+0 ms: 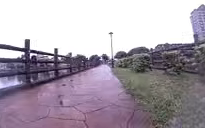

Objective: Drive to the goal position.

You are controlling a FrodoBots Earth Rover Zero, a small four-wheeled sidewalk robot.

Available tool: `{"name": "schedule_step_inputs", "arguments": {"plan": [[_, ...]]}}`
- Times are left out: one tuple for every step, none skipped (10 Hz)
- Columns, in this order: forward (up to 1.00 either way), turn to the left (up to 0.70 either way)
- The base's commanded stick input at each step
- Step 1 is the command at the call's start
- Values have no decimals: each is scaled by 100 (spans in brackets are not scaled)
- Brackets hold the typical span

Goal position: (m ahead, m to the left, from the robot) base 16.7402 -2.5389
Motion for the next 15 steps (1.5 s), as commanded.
{"name": "schedule_step_inputs", "arguments": {"plan": [[70, 0], [70, 0], [70, 0], [70, 0], [70, 0], [70, 0], [70, 0], [70, 0], [70, 0], [70, 0], [70, 0], [70, 0], [70, 13], [70, 24], [70, 10]]}}
